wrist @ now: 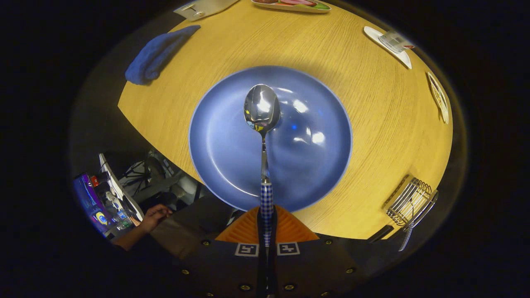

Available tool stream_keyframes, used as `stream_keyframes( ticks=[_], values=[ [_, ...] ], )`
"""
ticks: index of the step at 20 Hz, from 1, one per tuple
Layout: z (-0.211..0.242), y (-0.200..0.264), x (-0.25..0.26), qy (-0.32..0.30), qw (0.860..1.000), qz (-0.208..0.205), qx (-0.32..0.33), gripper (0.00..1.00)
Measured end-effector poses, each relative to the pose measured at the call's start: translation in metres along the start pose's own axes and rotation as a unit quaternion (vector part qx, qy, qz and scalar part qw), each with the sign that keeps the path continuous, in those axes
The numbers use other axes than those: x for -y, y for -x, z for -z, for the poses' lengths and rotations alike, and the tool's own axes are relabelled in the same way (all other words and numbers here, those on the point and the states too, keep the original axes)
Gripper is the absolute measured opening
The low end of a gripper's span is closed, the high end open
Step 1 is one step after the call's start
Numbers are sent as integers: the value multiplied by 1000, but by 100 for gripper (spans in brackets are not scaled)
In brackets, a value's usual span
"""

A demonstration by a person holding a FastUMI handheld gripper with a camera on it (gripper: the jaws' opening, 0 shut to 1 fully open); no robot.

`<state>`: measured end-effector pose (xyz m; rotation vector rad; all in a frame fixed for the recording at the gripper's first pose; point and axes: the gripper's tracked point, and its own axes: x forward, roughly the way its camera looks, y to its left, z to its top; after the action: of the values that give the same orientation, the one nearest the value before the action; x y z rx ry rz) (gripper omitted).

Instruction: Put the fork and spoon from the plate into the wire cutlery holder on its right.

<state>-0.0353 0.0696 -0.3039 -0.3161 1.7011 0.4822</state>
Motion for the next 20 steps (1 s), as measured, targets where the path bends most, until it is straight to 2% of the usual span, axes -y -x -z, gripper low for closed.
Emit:
stream_keyframes(
  ticks=[6,11,20],
  values=[
    [11,6,7,-9,1000,-7,1,2],
    [28,12,22,-9,1000,11,10,2],
    [82,43,65,-47,999,14,-11,2]
  ],
)
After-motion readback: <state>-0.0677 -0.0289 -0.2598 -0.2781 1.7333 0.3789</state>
